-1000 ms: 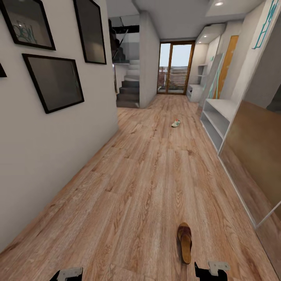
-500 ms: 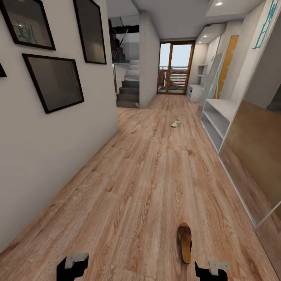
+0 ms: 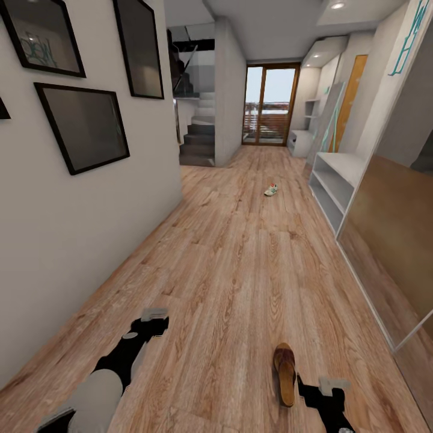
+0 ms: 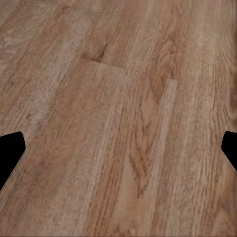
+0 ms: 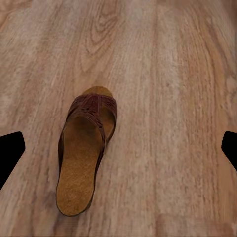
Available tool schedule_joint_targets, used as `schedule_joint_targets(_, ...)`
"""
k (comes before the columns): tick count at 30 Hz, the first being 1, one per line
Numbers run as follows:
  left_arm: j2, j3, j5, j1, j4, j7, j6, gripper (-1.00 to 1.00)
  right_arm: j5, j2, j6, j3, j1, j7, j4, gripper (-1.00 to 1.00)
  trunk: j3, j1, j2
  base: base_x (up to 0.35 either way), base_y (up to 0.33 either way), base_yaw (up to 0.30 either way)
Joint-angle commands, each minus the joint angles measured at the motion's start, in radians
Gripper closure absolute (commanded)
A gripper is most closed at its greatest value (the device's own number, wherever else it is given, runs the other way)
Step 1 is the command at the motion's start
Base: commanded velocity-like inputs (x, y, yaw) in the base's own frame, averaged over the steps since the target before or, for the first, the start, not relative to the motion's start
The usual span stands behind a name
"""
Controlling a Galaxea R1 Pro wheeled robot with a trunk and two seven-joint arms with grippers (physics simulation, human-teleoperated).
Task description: Pick up the two gym shoes and the two sandals from the corridor floor and place them onto the hallstand (shoe rack) in the corridor, making sure they are on the rack and not on the floor. Arrange them so the two gym shoes are next to each other and the two sandals are next to each other.
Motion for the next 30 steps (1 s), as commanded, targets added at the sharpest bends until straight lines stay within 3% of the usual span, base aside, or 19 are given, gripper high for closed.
schedule_joint_targets(1, -0.001, 0.008, -0.009, -0.001, -0.001, -0.004, 0.002, -1.0, -0.004, 0.0, -0.003, -0.002, 0.0, 0.002, 0.0, -1.0, -0.001, 0.0, 0.0, 0.0, 0.0, 0.0)
schedule_joint_targets(8, -0.002, -0.044, -0.008, -0.047, -0.002, -0.001, 0.085, -1.0, -0.006, 0.0, 0.134, -0.002, 0.0, 0.002, -0.131, -1.0, -0.001, 0.0, 0.0, 0.0, 0.0, 0.0)
schedule_joint_targets(18, 0.002, -0.061, -0.007, -0.055, -0.002, -0.013, 0.11, -1.0, -0.008, 0.0, 0.374, -0.004, 0.0, 0.003, -0.311, -1.0, -0.001, 0.0, 0.0, 0.0, 0.0, 0.0)
schedule_joint_targets(30, -0.001, -0.062, -0.005, -0.049, -0.003, -0.017, 0.096, -1.0, -0.008, 0.002, 0.492, -0.005, 0.001, -0.001, -0.432, -1.0, -0.001, 0.0, 0.0, 0.0, 0.0, 0.0)
